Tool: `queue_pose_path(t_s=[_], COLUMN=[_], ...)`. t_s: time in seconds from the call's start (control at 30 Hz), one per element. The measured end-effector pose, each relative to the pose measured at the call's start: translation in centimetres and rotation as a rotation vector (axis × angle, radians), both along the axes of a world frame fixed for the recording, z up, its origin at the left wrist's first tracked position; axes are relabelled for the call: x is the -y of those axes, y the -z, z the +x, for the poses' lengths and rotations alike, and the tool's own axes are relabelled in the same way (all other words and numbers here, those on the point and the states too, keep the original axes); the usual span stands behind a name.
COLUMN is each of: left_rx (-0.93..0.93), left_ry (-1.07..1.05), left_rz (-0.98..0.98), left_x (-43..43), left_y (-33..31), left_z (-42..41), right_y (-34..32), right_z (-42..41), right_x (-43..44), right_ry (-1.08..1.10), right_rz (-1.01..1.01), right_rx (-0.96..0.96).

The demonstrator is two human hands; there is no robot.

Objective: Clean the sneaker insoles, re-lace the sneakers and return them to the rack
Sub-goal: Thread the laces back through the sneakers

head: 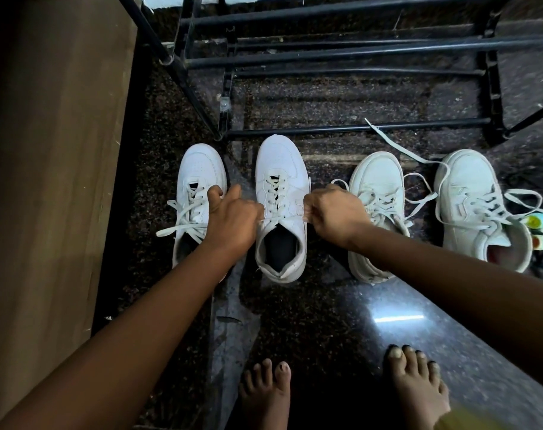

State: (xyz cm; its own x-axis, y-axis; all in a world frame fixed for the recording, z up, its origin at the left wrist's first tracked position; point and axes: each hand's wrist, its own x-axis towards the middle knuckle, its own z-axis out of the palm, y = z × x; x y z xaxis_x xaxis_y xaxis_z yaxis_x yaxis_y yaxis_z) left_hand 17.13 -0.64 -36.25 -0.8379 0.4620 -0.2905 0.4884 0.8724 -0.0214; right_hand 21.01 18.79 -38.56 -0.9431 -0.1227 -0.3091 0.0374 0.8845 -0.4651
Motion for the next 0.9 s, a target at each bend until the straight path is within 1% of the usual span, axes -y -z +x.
queue_pose_path(t_s=[0.17, 0.23, 0.27, 0.33, 0.43, 0.5, 0.53, 0.67, 0.77, 0.83, 0.9], left_rx=[0.024, 0.012, 0.005, 0.060, 0.302, 0.439, 0.501, 0.654, 0.714, 0.721, 0.722], left_ry=[-0.018, 0.003, -0.004, -0.102, -0.324, -0.439, -0.488, -0.582, -0.629, -0.637, -0.672], left_rz=[0.008, 0.030, 0.089, 0.321, 0.726, 0.935, 1.008, 1.235, 1.391, 1.445, 1.488], left_x=[0.5, 1.3, 1.8, 3.1, 3.7, 2.6, 2.0, -0.3, -1.5, -2.0, -2.1], left_y=[0.2, 0.3, 0.4, 0.5, -0.2, -1.4, -2.0, -3.3, -3.8, -3.9, -3.9], left_z=[0.2, 0.1, 0.0, -0.2, 0.1, 0.7, 0.9, 1.4, 1.4, 1.5, 1.5], right_y=[0.1, -0.2, -0.2, -0.5, -1.4, -2.5, -3.0, -5.0, -5.0, -4.9, -5.0], right_z=[0.4, 0.6, 0.7, 0.9, 0.6, 0.4, 0.3, -0.2, -0.3, -0.2, -0.2], right_x=[0.0, -0.6, -1.0, -1.6, -1.4, -0.8, -0.6, 1.1, 2.1, 2.3, 2.4], right_ry=[0.046, 0.044, 0.060, 0.143, 0.352, 0.454, 0.474, 0.412, 0.390, 0.369, 0.360], right_rz=[0.044, 0.008, -0.048, -0.246, -0.675, -0.913, -0.987, -1.189, -1.304, -1.342, -1.337], right_rx=[0.089, 0.112, 0.124, 0.121, 0.047, 0.088, 0.104, 0.128, 0.073, 0.039, 0.014])
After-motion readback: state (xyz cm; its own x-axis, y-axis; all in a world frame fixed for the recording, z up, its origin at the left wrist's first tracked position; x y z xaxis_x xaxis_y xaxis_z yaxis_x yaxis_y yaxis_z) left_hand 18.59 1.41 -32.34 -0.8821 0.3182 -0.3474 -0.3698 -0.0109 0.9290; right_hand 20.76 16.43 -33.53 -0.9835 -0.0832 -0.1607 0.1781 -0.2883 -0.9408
